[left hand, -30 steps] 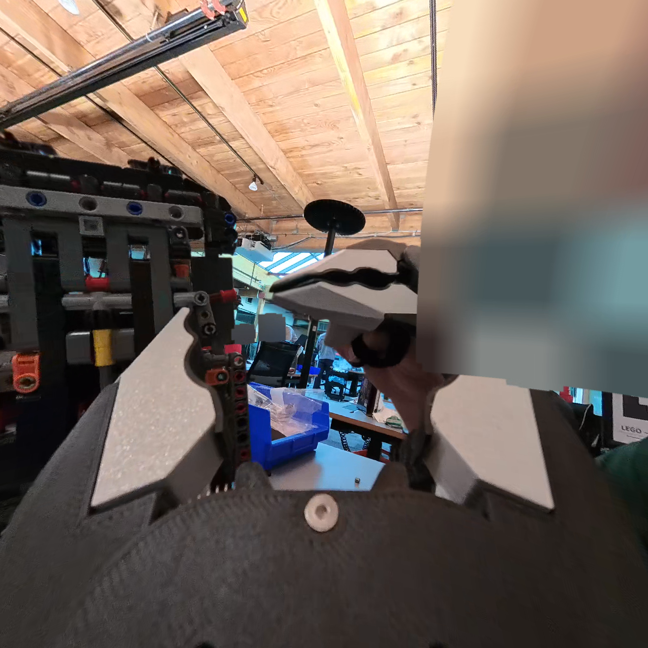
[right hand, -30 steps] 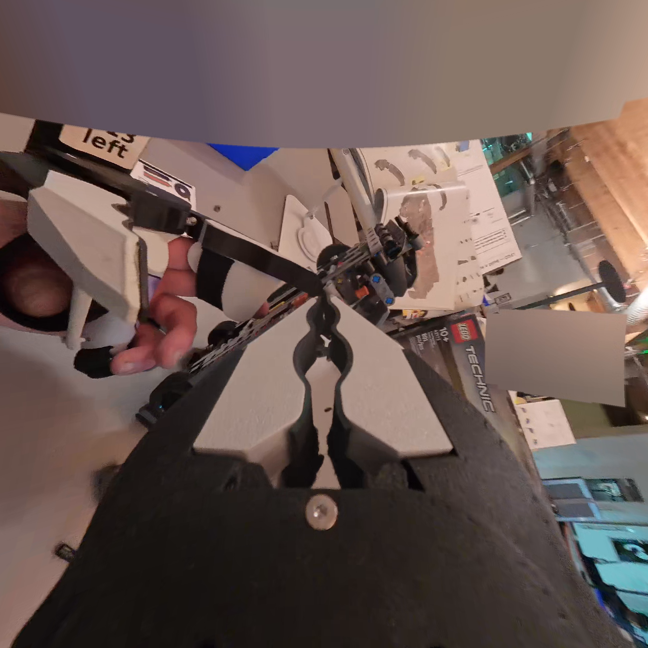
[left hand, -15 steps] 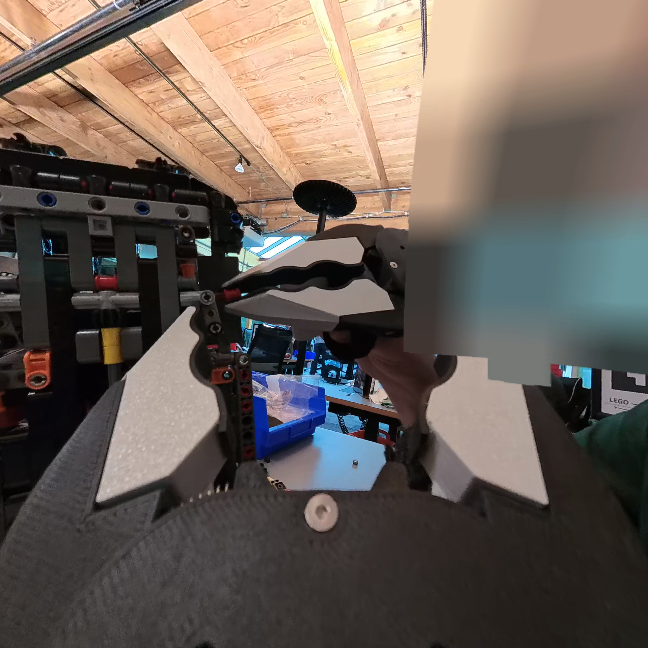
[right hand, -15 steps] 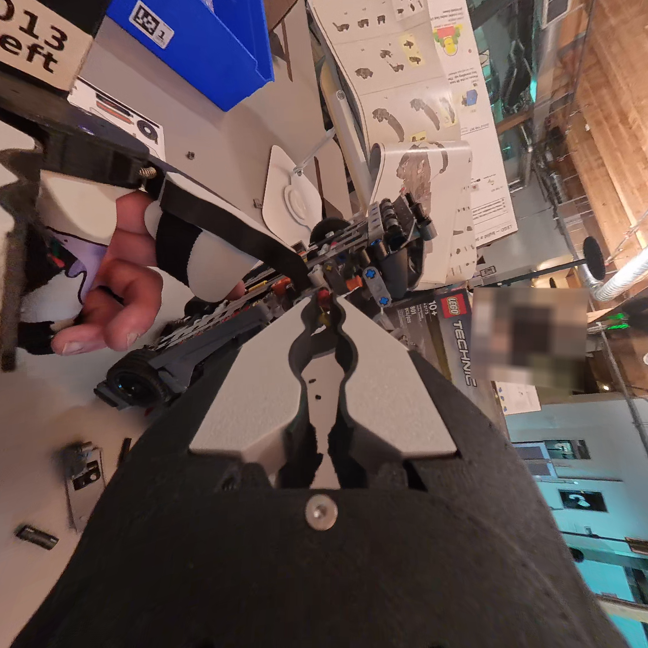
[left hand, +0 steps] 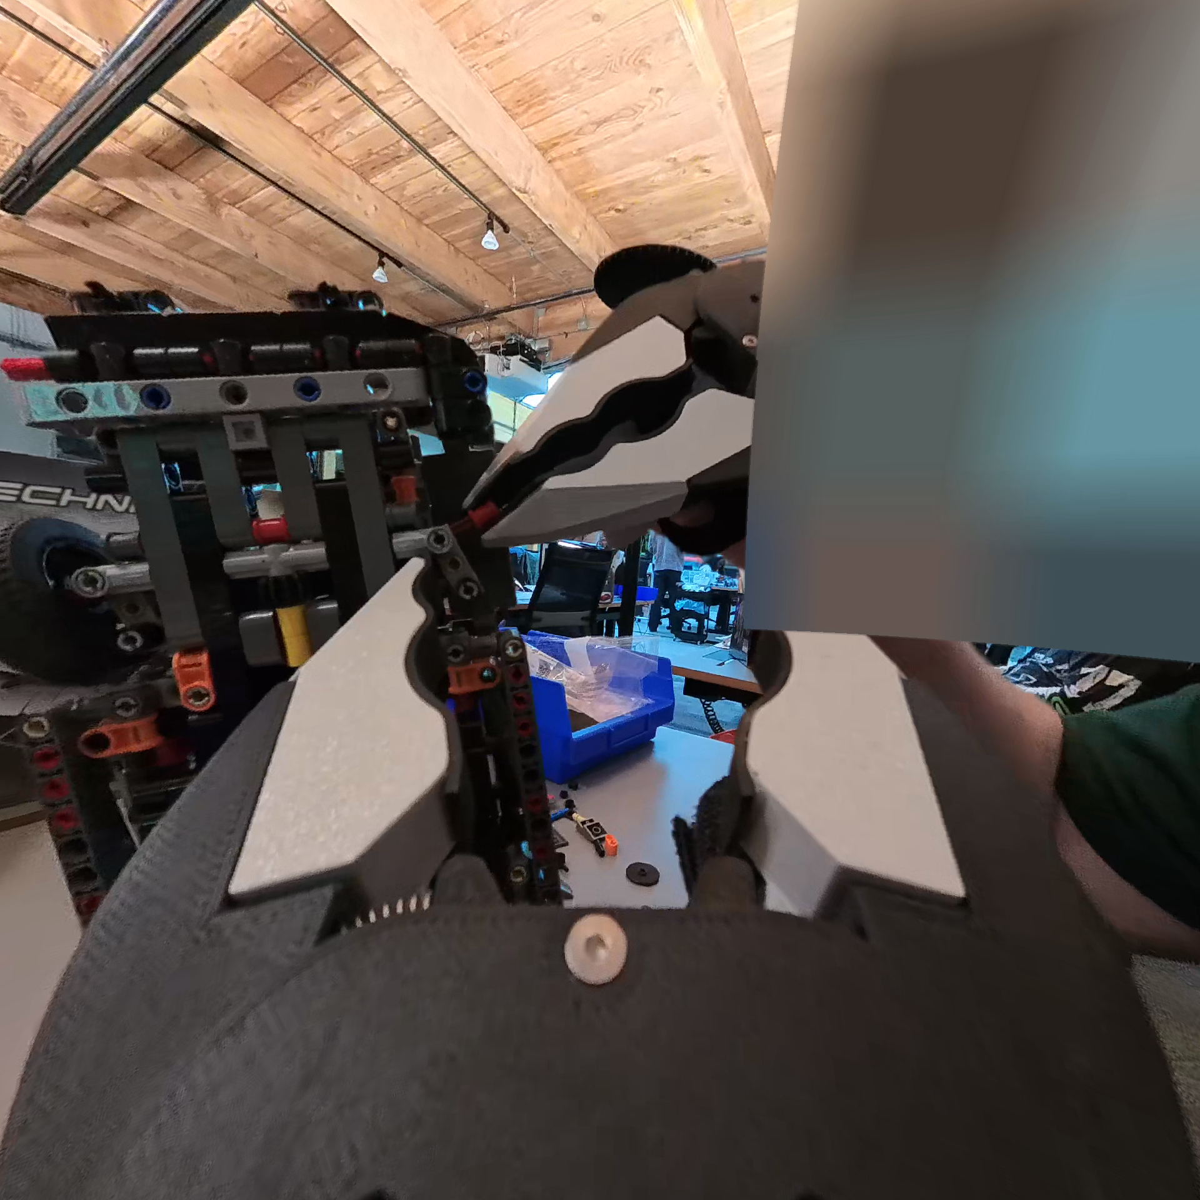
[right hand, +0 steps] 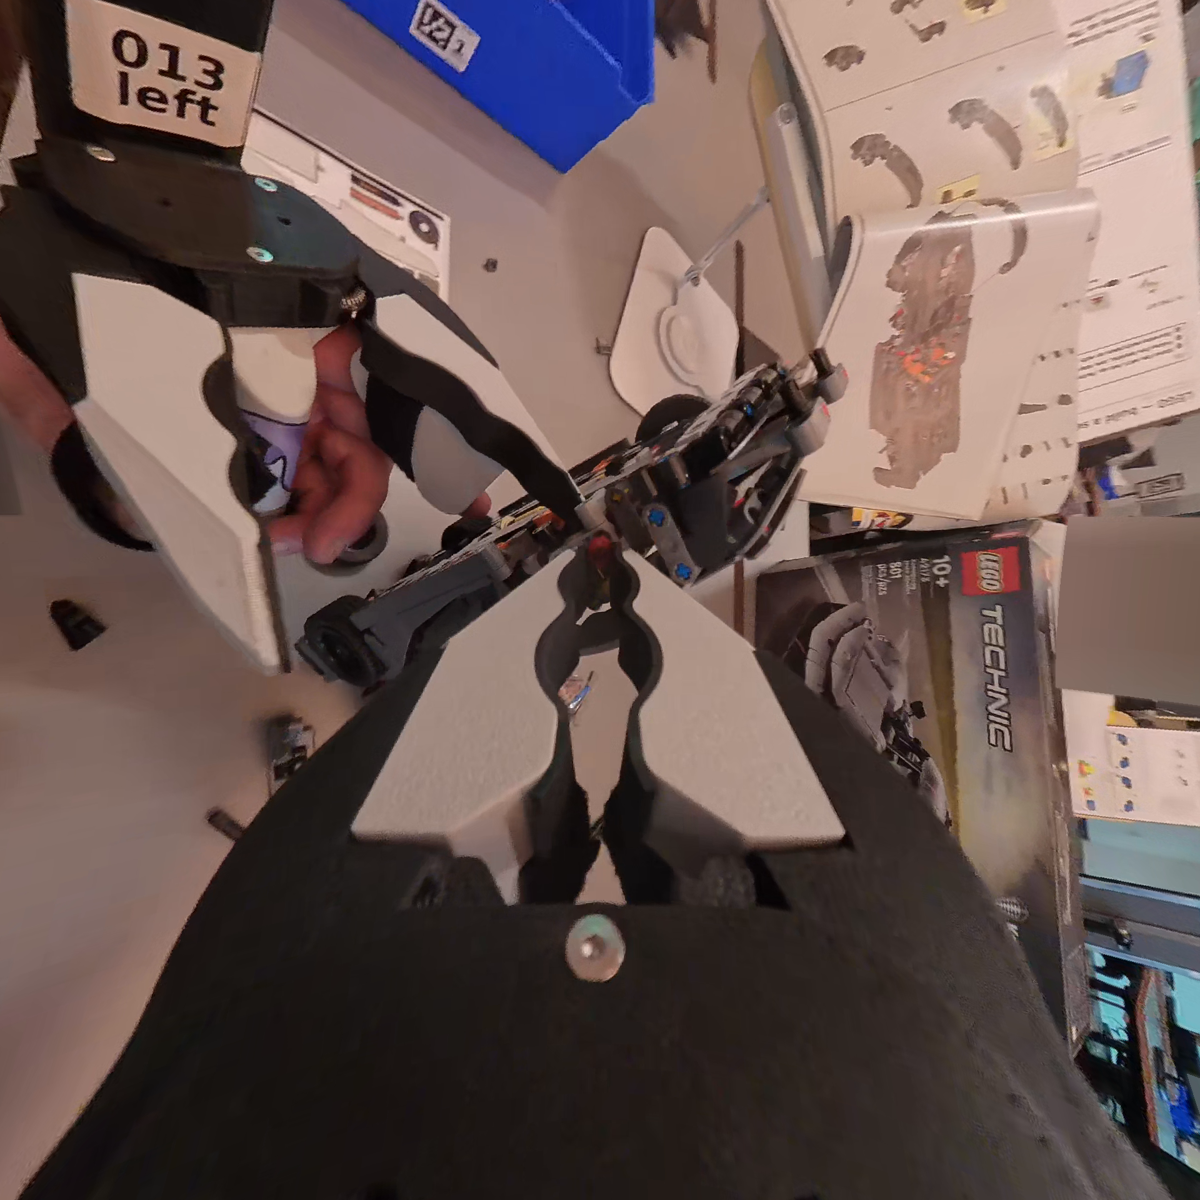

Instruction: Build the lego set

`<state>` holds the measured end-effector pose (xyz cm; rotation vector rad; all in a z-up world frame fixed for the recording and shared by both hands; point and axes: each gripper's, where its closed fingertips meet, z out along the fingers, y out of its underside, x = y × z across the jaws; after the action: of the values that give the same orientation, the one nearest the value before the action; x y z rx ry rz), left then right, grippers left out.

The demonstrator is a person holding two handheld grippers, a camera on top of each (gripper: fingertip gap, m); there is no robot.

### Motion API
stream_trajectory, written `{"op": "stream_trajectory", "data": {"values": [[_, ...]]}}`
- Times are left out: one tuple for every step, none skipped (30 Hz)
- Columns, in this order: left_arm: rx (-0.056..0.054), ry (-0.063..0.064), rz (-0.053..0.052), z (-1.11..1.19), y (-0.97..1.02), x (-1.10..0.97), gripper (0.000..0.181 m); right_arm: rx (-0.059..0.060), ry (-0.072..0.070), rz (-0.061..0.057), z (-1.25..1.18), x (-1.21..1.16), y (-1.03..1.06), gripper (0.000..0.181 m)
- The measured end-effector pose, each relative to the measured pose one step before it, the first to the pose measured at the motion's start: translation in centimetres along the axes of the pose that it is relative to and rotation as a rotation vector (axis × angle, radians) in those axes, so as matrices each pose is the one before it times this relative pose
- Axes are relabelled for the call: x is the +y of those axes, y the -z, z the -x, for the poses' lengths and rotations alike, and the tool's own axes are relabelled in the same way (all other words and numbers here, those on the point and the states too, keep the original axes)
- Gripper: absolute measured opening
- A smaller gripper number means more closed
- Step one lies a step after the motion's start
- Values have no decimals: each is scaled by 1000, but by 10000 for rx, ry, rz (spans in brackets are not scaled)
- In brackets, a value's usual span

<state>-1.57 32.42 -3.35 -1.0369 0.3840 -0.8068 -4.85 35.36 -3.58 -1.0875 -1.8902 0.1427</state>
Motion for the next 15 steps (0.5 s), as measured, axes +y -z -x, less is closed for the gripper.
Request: {"op": "stream_trajectory", "data": {"values": [[-49, -26, 47, 80, 25, -8, 90, -262, 31, 133, 53, -19, 62, 4], [-51, 26, 44, 132, 33, -5, 86, -268, 19, 135, 58, 6, 46, 4], [3, 92, -7, 67, 49, -76, 83, -253, 3, 132, 25, -17, 35, 4], [-87, 41, -9, 152, 46, -58, 80, -207, 21, 141, 9, -12, -21, 4], [-56, -10, -10, 22, -1, -10, 80, -178, 38, 166, -10, -6, -11, 4], [0, -1, -58, -72, -40, -28, 82, -120, 111, 152, -51, -10, -25, 4], [-87, -15, -44, 40, -5, -6, 83, -125, 102, 121, -35, -5, -64, 4], [-75, -43, -2, 36, 9, -7, 83, -208, -28, 96, -15, -8, -39, 4], [-62, -105, 44, 87, -6, 56, 82, -216, -47, 97, 1, 7, -12, 4], [-36, -174, 140, 29, -13, 123, 81, -180, -8, 119, 4, 69, -5, 4], [-26, -238, 161, -1, -1, 156, 80, -154, 18, 124, 7, 74, 19, 4], [-17, -166, 137, 22, 19, 126, 78, -131, 31, 115, 20, 74, 34, 3], [-18, -27, 70, 65, 93, 43, 76, -103, 6, 105, 18, 58, 3, 4], [-69, 125, 12, 190, 149, -27, 72, -68, 16, 77, 0, 33, -22, 3], [51, 280, -35, 2, 109, -157, 70, -84, -4, 28, 25, -3, -22, 3]]}}
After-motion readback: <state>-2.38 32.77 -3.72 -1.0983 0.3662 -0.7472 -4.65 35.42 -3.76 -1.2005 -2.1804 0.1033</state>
